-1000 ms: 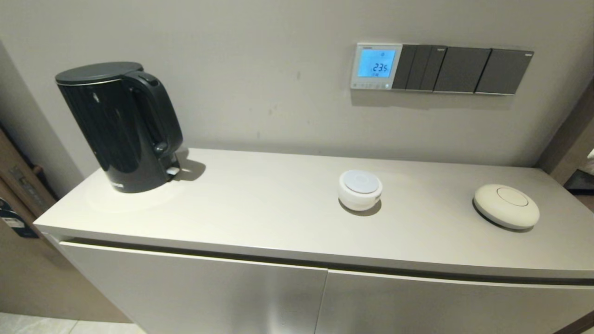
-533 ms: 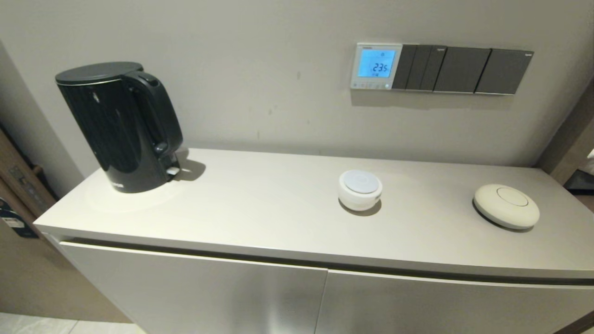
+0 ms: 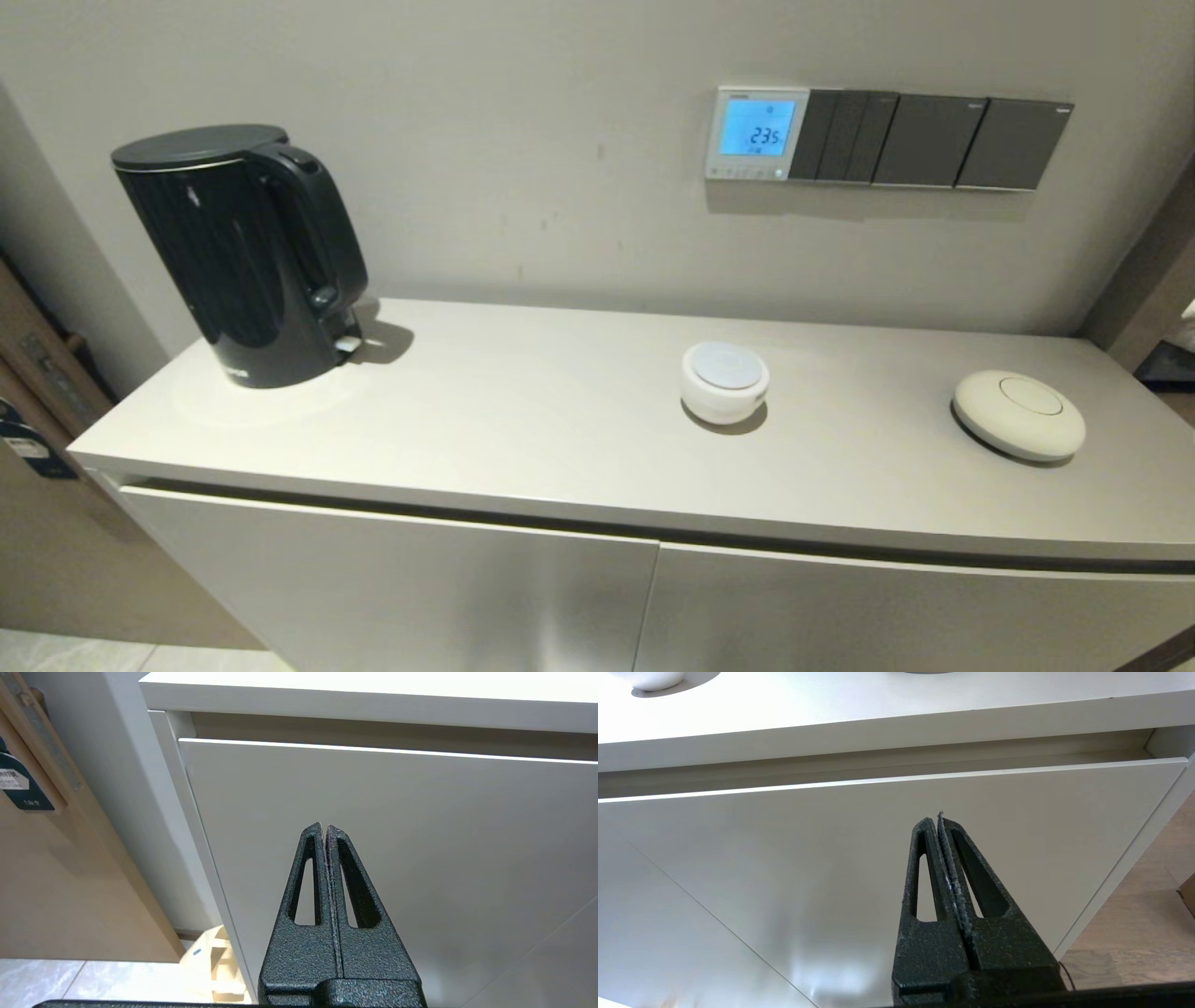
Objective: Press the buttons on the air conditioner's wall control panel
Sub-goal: Turn off the central air conditioner
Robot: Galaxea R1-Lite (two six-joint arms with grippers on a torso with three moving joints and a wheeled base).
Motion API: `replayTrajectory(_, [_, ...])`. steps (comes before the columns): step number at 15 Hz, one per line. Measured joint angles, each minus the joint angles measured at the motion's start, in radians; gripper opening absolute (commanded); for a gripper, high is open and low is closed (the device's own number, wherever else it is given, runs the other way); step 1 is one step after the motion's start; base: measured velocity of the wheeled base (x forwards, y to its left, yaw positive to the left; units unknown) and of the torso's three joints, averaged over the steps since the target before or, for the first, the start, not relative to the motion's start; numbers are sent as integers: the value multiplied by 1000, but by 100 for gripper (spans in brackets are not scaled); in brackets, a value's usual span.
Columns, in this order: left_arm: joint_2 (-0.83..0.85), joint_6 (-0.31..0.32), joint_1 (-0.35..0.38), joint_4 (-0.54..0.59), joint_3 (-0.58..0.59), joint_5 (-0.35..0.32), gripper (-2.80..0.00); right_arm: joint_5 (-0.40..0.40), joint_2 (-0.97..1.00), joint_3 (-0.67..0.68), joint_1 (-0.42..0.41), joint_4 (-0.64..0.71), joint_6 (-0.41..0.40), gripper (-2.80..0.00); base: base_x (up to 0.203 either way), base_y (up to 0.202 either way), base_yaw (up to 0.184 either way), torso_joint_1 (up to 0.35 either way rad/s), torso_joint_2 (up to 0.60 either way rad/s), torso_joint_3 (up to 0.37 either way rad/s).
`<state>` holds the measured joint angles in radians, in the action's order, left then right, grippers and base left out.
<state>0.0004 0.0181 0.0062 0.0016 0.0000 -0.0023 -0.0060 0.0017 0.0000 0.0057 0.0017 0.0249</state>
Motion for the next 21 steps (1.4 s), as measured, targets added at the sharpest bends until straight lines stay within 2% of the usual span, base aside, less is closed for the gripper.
replayTrajectory(9, [0, 0, 0, 0, 0, -1, -280, -1, -1, -17, 0, -12, -21, -280, 0, 0, 0, 0, 0, 0])
replayTrajectory(17, [0, 0, 0, 0, 0, -1, -280, 0, 129, -249, -2, -17, -30, -280, 0, 0, 0, 0, 0, 0])
replayTrajectory(21, [0, 0, 0, 0, 0, 0, -280, 2, 319, -354, -5, -129, -30, -280, 0, 0, 0, 0, 0, 0])
